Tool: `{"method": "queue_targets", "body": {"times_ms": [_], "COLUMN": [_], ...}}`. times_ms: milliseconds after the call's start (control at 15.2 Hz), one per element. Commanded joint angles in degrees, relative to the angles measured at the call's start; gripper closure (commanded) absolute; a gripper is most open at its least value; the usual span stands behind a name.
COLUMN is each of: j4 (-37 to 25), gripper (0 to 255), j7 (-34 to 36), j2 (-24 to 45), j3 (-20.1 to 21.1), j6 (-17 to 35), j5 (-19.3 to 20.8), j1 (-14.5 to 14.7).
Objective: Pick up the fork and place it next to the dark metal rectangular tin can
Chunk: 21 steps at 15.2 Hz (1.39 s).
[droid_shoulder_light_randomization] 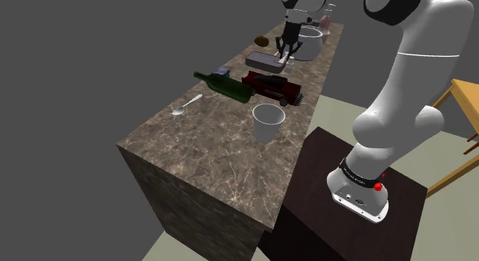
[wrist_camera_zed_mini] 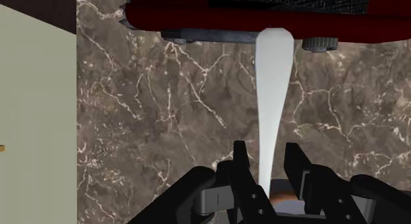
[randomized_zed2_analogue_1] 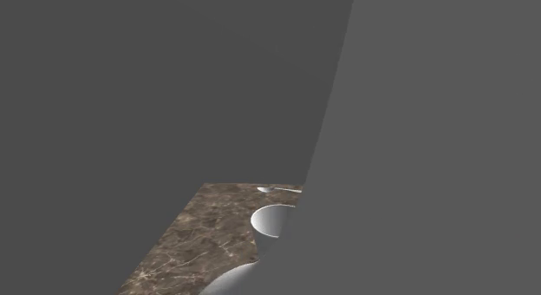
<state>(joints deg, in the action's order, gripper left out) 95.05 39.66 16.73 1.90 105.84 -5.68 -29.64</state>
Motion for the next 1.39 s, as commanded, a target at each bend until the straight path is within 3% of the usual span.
{"method": "queue_targets", "body": {"times_ms": [0,660,924,1056,1122,1320], "j4": [-1.99,-22.47,-36.4,-47.14,-48.43,-44.48], "gripper": [255,255,255,255,255,255], "j7": [-2.37,-12.05,-15.22,-16.51,-16.61,-16.85], "j2": [1.3,14.56,23.03,29.32,30.06,29.12], "j3": [-0.88,-4.11,-4.84,-5.03,-5.01,-5.04], "j6": [-0.92,-9.06,-14.79,-19.35,-19.9,-16.9], "j5": [0.04,-0.08,-0.31,-0.47,-0.47,-0.45], "j1": [-1.53,-8.97,-12.26,-14.09,-14.29,-14.15]}}
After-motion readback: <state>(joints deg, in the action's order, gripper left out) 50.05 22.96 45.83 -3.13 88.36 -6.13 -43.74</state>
